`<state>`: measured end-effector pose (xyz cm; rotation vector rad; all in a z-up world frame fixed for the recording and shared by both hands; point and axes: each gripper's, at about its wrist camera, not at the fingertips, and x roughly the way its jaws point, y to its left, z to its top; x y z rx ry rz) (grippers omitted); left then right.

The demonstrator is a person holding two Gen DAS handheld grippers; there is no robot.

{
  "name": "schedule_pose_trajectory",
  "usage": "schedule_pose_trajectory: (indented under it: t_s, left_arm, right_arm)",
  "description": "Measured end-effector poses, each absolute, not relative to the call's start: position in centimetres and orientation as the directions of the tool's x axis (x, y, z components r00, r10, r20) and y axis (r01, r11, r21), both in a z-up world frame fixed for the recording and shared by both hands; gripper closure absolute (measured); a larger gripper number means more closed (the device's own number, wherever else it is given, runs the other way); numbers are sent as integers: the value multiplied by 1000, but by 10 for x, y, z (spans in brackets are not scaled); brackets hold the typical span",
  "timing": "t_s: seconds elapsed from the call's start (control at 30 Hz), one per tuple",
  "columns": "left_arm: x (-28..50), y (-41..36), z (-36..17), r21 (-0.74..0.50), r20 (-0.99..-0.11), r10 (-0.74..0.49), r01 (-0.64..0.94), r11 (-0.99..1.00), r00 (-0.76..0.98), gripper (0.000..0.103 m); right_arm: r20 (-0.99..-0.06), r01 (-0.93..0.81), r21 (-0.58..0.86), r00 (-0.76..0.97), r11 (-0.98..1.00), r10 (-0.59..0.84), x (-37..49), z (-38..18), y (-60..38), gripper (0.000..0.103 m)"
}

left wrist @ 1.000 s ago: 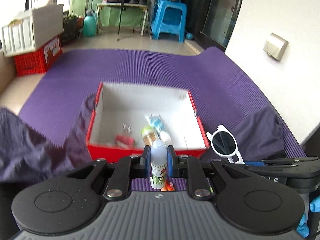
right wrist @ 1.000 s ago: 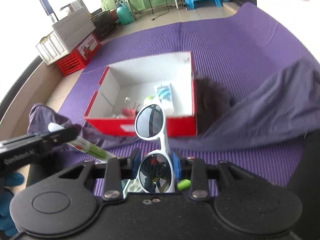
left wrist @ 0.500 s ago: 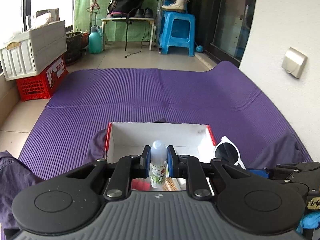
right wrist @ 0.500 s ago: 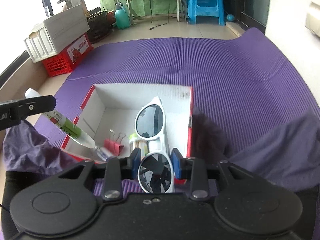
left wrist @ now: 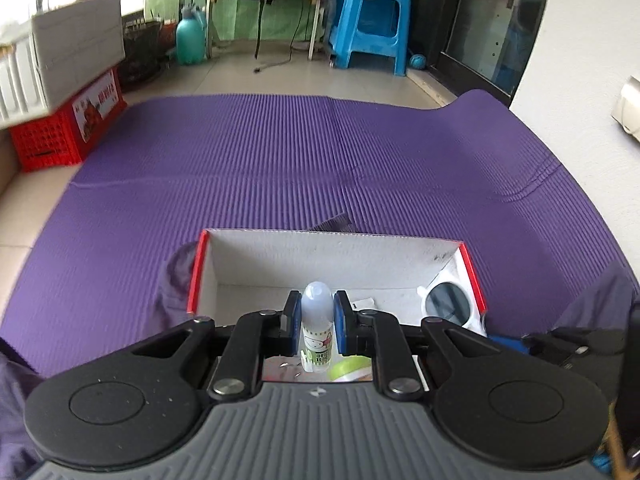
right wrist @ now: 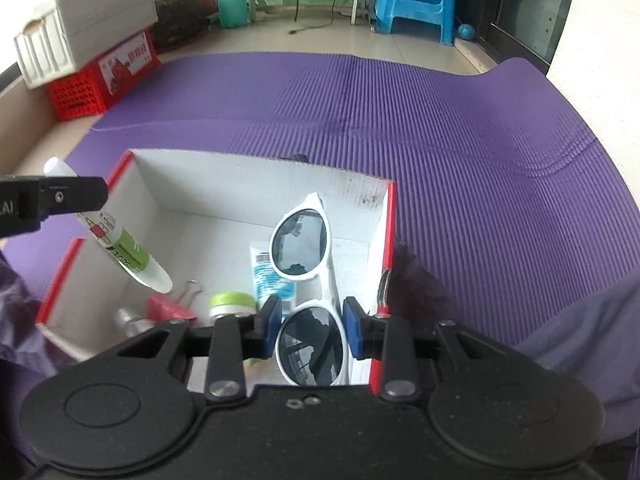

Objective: Organize rigid objects
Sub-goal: 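Carry pen and sunglasses into the red box, then open both tools to drop pen and sunglasses, lift out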

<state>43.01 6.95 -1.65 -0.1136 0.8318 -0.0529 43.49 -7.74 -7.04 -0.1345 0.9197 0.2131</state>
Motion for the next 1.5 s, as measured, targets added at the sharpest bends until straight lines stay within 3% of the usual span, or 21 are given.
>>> schedule_pose_trajectory:
  t_s: [0.53, 1.1, 1.23, 1.3, 1.4, 1.5]
  left_arm:
    - [463, 98, -78, -216, -761, -132, -57, 975, 635, 87]
    - [431, 112, -90, -166, -823, -107, -55, 985, 558, 78]
    - [424, 103, -102, -71, -869, -39, -45, 996, 493, 78]
    - [421, 102, -106, -68, -876, -36, -49, 996, 481, 78]
    - [417, 102, -105, -74, -878, -41, -50, 996, 477, 77]
    - [409, 100, -100, -91, -873, -57, -46, 995, 485, 77]
  right_arm:
    - [-838, -314, -126, 542, 941, 68, 454, -127, -43, 71]
    - [-853, -345, -115, 516, 931, 86, 449, -129, -46, 67]
    - [-850, -356, -114, 518, 928, 94, 442, -123, -48, 61]
    - [-847, -360, -112, 523, 926, 101, 439, -119, -48, 59]
    - [-839, -360, -105, 532, 927, 111, 433, -111, -50, 46]
    - [-834, -368, -110, 540, 923, 115, 423, -104, -50, 44]
